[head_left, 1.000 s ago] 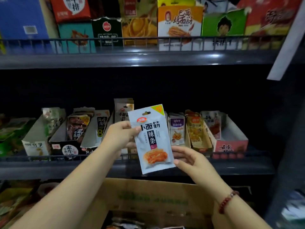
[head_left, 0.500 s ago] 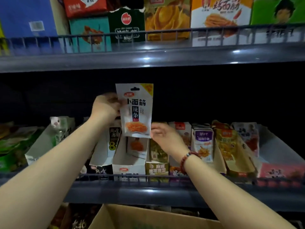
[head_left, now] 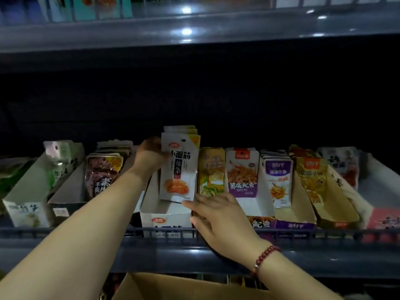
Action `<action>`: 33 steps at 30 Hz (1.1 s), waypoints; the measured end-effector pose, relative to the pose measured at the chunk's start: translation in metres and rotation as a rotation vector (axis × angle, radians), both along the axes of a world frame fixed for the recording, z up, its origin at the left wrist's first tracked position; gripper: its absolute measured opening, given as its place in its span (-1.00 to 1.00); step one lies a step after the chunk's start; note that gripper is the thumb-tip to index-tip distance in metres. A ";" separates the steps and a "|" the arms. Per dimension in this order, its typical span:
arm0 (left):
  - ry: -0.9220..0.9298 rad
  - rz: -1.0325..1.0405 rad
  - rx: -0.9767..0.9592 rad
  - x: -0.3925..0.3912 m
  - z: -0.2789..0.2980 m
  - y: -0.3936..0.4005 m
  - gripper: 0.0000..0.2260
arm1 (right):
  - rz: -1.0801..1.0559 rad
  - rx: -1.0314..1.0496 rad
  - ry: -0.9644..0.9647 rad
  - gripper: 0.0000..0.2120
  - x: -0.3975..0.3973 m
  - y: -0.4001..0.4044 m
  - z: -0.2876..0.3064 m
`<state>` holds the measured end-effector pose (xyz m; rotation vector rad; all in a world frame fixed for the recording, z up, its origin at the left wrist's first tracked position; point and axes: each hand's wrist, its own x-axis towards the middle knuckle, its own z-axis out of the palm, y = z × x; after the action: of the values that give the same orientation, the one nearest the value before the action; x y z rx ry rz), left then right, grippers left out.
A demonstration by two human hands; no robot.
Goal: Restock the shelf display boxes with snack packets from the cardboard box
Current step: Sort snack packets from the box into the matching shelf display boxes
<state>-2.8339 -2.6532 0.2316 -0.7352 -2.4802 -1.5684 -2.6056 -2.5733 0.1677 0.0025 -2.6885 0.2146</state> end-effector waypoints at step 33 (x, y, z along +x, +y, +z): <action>-0.129 -0.376 -0.215 0.337 -0.113 -0.080 -0.86 | -0.169 -0.040 -0.243 -0.74 0.249 -0.010 -0.038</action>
<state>-2.4964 -2.7334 0.1183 -1.2317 -2.7601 -1.5088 -2.3563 -2.5836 0.1296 -0.2787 -2.9052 0.2281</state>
